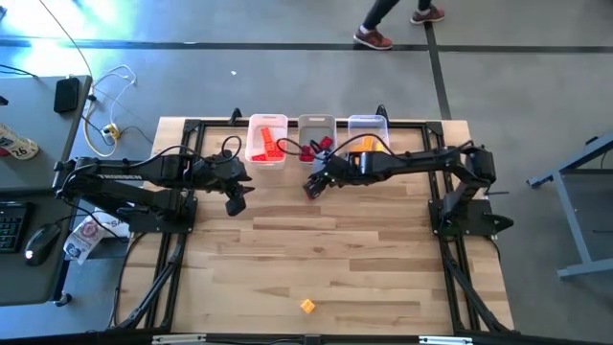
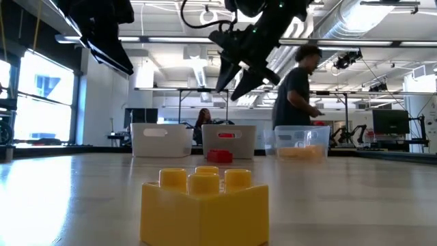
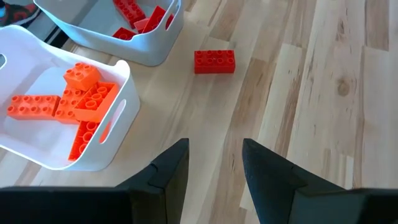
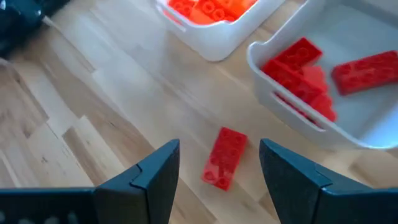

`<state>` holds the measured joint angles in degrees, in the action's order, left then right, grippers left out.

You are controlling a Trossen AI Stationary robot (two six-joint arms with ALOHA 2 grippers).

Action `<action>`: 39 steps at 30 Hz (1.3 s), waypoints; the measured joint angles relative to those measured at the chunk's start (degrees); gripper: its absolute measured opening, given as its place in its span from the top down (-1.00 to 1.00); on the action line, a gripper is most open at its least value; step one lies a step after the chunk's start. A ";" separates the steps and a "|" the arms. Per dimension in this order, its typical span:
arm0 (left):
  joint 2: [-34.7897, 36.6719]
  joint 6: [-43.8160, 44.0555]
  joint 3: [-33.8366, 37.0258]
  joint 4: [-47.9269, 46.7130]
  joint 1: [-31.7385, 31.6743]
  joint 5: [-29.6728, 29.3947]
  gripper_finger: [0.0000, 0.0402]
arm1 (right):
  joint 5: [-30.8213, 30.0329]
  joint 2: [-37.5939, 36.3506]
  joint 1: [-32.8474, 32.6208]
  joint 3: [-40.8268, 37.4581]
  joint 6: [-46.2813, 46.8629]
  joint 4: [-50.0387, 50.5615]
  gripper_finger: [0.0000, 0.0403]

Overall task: Sort & place blocks by color
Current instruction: Put the red game piece into the gray bin

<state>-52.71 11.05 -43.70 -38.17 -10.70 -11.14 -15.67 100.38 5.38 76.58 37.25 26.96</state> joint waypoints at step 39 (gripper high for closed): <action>0.02 -0.14 0.02 0.39 0.00 0.00 0.32 | 0.66 17.17 -0.30 0.07 8.92 -5.98 -0.03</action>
<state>-52.69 10.92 -43.68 -37.78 -10.70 -11.14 -15.01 117.55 5.08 76.64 46.17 20.98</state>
